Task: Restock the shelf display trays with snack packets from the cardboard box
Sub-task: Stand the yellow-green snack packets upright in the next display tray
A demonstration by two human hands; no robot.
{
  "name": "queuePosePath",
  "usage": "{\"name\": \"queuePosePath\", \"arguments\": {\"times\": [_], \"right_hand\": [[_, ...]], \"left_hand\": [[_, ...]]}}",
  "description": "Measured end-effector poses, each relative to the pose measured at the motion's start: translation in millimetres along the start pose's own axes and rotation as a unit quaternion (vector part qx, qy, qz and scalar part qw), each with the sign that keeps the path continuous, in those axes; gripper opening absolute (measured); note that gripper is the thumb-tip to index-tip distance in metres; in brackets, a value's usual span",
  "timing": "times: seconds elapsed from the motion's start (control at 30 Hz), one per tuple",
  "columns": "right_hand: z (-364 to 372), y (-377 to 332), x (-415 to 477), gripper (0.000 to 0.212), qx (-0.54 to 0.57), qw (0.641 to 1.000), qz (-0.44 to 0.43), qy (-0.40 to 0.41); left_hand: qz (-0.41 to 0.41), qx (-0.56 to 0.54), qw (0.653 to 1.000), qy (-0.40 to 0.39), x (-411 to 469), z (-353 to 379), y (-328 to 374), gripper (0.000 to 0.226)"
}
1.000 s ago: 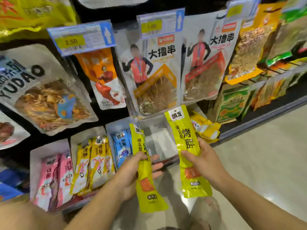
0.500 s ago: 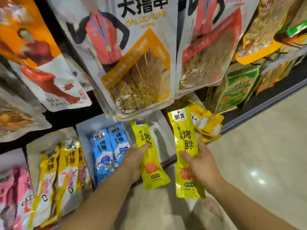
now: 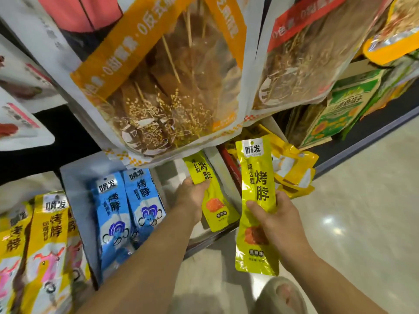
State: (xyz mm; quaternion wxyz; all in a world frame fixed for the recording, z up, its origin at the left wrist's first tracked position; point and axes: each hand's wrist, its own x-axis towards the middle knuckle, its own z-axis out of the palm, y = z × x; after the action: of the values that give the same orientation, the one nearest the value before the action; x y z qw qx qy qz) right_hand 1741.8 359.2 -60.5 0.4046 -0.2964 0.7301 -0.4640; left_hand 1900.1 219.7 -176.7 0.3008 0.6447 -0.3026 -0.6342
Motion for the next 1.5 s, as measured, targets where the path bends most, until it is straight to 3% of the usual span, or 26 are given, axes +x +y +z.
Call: {"name": "queuePosePath", "arguments": {"times": [0.13, 0.23, 0.37, 0.47, 0.6, 0.7, 0.8, 0.93, 1.2, 1.27, 1.33, 1.37, 1.47, 1.5], "right_hand": [[-2.0, 4.4, 5.4, 0.025, 0.002, 1.0, 0.009, 0.004], [-3.3, 7.1, 6.4, 0.025, 0.007, 1.0, 0.023, 0.009], [-4.2, 10.8, 6.5, 0.026, 0.003, 0.999, 0.03, 0.015], [-3.3, 11.9, 5.7, 0.027, 0.01, 0.999, 0.034, 0.01], [2.1, 8.1, 3.1, 0.027, 0.017, 0.999, 0.034, -0.002], [9.7, -0.2, 0.6, 0.022, 0.034, 0.999, 0.027, -0.012], [22.8, -8.8, -0.7, 0.016, 0.046, 0.997, 0.05, -0.042], [45.7, -17.7, 0.2, 0.013, 0.021, 0.994, 0.051, -0.093], [95.6, -35.3, 26.5, 0.017, -0.038, 0.986, 0.052, -0.155], [112.5, -32.5, 32.4, 0.037, -0.065, 0.982, 0.05, -0.169], [128.4, -22.6, 41.5, 0.073, -0.079, 0.979, 0.05, -0.181], [134.5, -17.7, 46.7, 0.079, -0.079, 0.977, 0.053, -0.192], [148.1, -9.2, 53.6, 0.046, -0.081, 0.973, 0.063, -0.206], [151.5, -3.4, 57.5, 0.049, -0.098, 0.972, 0.06, -0.207]], "left_hand": [[0.001, 0.04, 0.999, 0.027, -18.7, 18.5, 9.9, 0.06], [0.042, 0.122, 0.989, 0.08, -20.7, 25.7, 7.7, 0.038], [0.078, 0.28, 0.951, 0.109, -20.9, 25.4, 5.5, 0.064], [0.086, 0.347, 0.929, 0.096, -36.0, 19.4, 16.9, 0.069], [0.158, 0.325, 0.926, 0.112, -58.6, 3.5, 26.5, 0.053], [0.255, 0.292, 0.907, 0.165, -81.4, -16.7, 31.5, 0.034], [0.314, 0.267, 0.883, 0.226, -101.6, -39.2, 32.2, 0.031], [0.251, 0.288, 0.889, 0.253, -96.3, -68.0, 25.5, 0.052], [0.219, 0.302, 0.905, 0.203, -95.8, -79.3, 25.9, 0.055], [0.21, 0.308, 0.906, 0.2, -94.3, -81.9, 24.3, 0.056], [0.207, 0.308, 0.908, 0.196, -92.8, -84.5, 22.2, 0.057], [0.208, 0.307, 0.908, 0.194, -92.4, -85.2, 21.5, 0.058], [0.208, 0.3, 0.911, 0.191, -93.5, -86.7, 22.5, 0.057], [0.209, 0.3, 0.911, 0.191, -94.5, -86.8, 22.6, 0.057]]}}
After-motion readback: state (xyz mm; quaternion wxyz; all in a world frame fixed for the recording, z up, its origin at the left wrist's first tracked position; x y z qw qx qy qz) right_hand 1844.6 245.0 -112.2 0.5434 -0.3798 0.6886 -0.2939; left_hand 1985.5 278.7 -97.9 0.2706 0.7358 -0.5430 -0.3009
